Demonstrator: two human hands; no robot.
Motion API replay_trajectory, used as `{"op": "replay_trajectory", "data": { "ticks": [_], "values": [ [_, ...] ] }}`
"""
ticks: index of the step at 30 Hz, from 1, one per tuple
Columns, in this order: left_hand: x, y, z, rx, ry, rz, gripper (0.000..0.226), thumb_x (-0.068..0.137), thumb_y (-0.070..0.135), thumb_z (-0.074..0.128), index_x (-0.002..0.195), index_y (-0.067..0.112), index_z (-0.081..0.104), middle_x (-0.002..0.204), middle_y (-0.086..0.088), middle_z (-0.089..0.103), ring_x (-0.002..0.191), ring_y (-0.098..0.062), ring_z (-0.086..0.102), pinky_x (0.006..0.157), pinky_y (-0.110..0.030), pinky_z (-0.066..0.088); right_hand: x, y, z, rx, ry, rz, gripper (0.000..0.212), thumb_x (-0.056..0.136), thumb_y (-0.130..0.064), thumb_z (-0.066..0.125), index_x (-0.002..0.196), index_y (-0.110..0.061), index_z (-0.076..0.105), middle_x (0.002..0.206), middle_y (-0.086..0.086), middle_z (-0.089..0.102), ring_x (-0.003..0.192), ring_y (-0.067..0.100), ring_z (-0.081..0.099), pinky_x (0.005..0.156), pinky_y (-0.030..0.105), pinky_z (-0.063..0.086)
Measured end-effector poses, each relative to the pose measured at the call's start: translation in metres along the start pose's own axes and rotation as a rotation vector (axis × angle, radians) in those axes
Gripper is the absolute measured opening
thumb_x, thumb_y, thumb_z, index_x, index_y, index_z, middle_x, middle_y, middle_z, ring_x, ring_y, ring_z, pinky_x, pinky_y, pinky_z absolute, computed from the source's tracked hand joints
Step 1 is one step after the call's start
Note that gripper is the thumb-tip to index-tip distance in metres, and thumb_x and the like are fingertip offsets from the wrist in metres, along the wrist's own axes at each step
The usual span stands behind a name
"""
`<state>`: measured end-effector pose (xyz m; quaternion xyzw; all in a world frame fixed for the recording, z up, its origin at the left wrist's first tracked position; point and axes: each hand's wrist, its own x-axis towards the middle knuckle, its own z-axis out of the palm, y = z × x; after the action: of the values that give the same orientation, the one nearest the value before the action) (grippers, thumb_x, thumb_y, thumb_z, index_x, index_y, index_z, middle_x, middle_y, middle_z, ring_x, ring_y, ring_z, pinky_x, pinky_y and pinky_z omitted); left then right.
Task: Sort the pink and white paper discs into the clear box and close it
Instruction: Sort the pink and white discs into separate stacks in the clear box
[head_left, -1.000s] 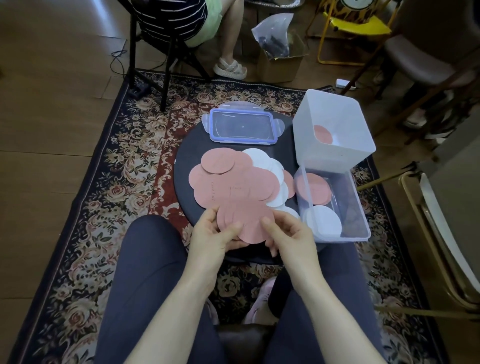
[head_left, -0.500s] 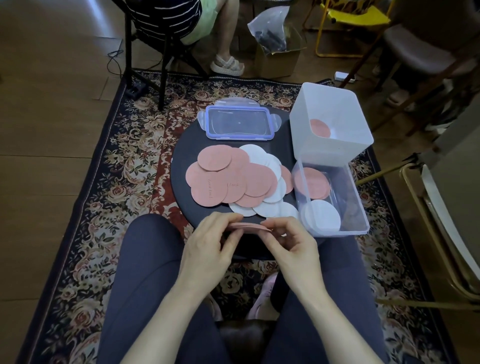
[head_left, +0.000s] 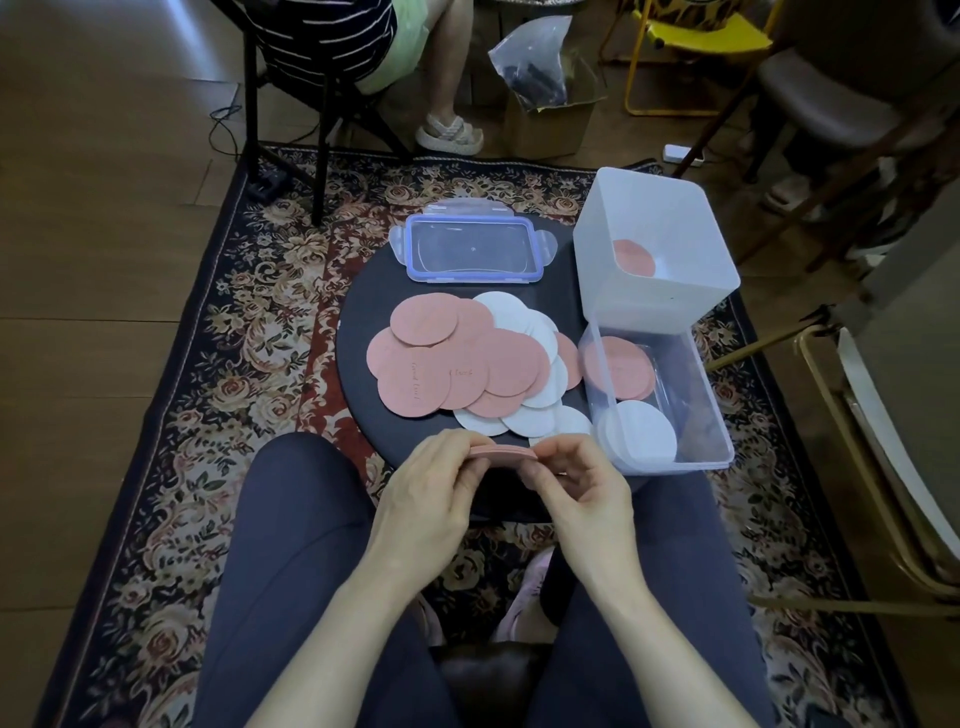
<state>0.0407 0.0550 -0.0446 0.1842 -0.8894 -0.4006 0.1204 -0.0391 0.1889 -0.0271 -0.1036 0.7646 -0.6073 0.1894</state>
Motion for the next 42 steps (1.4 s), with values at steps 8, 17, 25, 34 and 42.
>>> {"op": "replay_trajectory", "data": {
  "ticks": [8, 17, 25, 34, 42],
  "values": [
    [0.000, 0.012, -0.005, -0.146, 0.015, -0.127, 0.019, 0.095, 0.030, 0.045, 0.094, 0.015, 0.056, 0.079, 0.009, 0.061, 0.076, -0.015, 0.056, 0.070, -0.036, 0.047, -0.005, -0.016, -0.001, -0.041, 0.027, -0.062, 0.022, 0.085, -0.007, 0.069, 0.079, -0.028, 0.066, 0.078, -0.009, 0.071, 0.072, 0.008, 0.065, 0.074, 0.031, 0.053],
    [0.018, 0.056, -0.007, -0.858, 0.006, -0.403, 0.015, 0.094, 0.006, 0.055, 0.086, 0.010, 0.067, 0.046, -0.006, 0.043, 0.039, -0.008, 0.037, 0.041, -0.014, 0.032, -0.009, -0.032, -0.041, -0.055, 0.063, -0.254, 0.018, 0.086, -0.003, 0.066, 0.093, -0.019, 0.064, 0.088, -0.002, 0.067, 0.078, 0.010, 0.062, 0.068, 0.017, 0.046],
    [0.032, 0.087, 0.015, -0.866, -0.083, -0.468, 0.018, 0.093, 0.008, 0.057, 0.077, 0.011, 0.065, 0.052, -0.004, 0.042, 0.043, -0.011, 0.036, 0.043, -0.018, 0.031, 0.000, -0.017, -0.081, -0.684, 0.044, -0.782, 0.008, 0.088, -0.013, 0.065, 0.093, -0.010, 0.070, 0.111, -0.002, 0.055, 0.084, 0.015, 0.057, 0.071, 0.030, 0.049],
    [0.049, 0.104, 0.024, -0.843, -0.235, -0.399, 0.018, 0.096, 0.013, 0.055, 0.099, -0.002, 0.065, 0.051, -0.002, 0.045, 0.041, -0.009, 0.039, 0.040, -0.016, 0.029, 0.017, -0.016, -0.114, -0.793, 0.076, -0.922, 0.013, 0.088, -0.011, 0.065, 0.088, -0.001, 0.074, 0.097, 0.010, 0.066, 0.084, 0.020, 0.062, 0.070, 0.032, 0.052],
    [0.042, 0.072, 0.064, -0.020, -0.071, 0.185, 0.050, 0.096, 0.049, 0.035, 0.139, 0.028, 0.050, 0.150, 0.011, 0.039, 0.136, -0.011, 0.035, 0.108, -0.034, 0.031, 0.066, -0.031, -0.138, -0.941, 0.195, -0.963, 0.009, 0.087, -0.010, 0.069, 0.080, -0.003, 0.070, 0.082, 0.004, 0.066, 0.072, 0.023, 0.060, 0.058, 0.036, 0.050]
  ]
}}
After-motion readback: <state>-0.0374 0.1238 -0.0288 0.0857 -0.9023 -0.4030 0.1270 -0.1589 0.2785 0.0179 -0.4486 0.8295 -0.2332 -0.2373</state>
